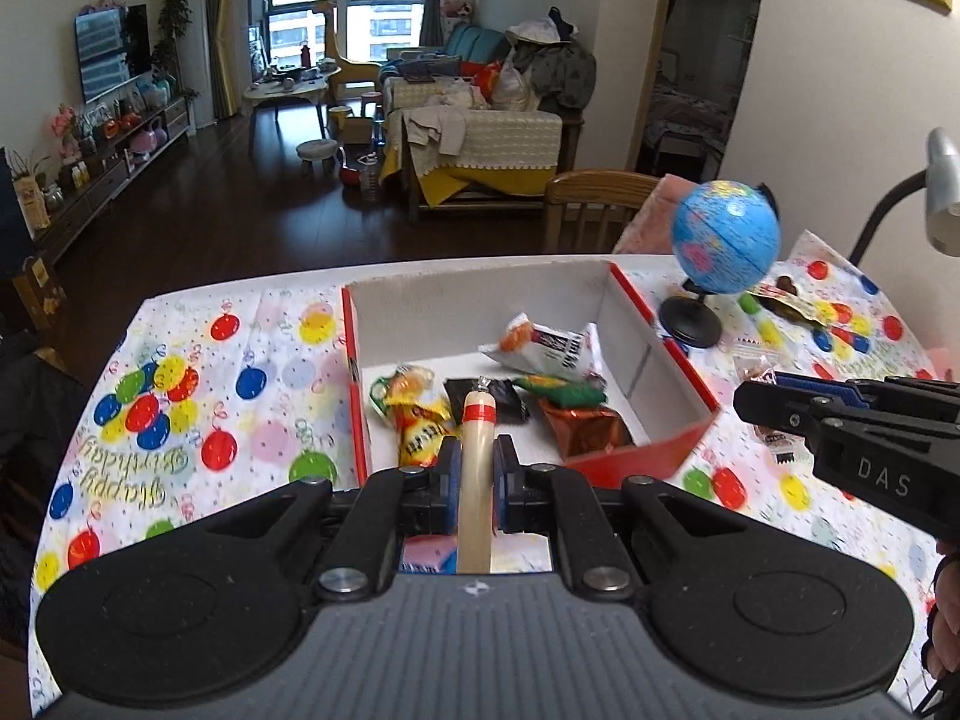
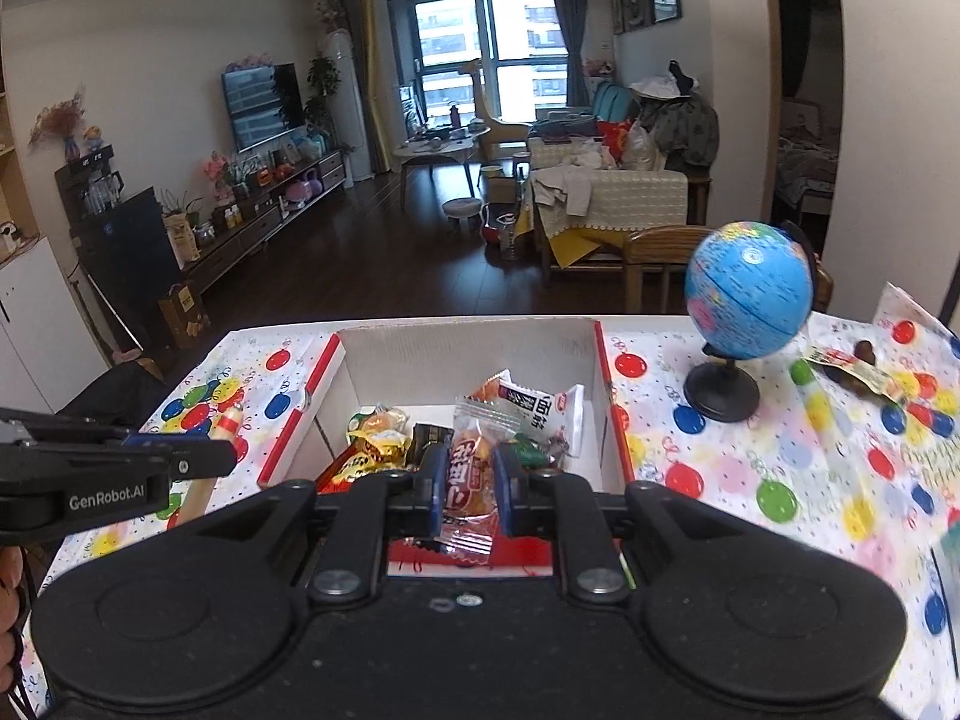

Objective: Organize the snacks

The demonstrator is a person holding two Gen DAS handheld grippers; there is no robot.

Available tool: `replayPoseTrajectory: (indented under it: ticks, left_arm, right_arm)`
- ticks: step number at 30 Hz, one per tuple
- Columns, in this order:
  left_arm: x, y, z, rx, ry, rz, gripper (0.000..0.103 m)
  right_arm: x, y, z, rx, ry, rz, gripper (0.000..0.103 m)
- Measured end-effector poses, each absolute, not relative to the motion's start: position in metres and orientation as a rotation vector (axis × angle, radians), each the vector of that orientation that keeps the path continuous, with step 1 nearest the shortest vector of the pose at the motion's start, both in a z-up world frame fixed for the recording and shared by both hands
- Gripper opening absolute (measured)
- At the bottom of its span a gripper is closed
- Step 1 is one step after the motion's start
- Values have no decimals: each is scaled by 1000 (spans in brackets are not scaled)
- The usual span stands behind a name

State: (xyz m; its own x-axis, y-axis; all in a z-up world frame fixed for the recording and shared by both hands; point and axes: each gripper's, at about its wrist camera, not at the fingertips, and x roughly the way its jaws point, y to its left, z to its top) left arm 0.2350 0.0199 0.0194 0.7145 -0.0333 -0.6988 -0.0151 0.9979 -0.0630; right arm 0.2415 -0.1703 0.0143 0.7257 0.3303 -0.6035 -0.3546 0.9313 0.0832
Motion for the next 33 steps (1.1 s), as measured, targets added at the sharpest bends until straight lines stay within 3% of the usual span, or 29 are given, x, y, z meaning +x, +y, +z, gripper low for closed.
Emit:
replayPoseTrajectory:
  ticks: [18,33]
  left_arm:
    - [348,32,-42,-32,896,96,11]
    - [390,36,-87,-16,1006,125,11]
  right_arm:
    - [338,-146,-53,-69,827,473,16]
    - [370,-129,-87,-83,929,522,22]
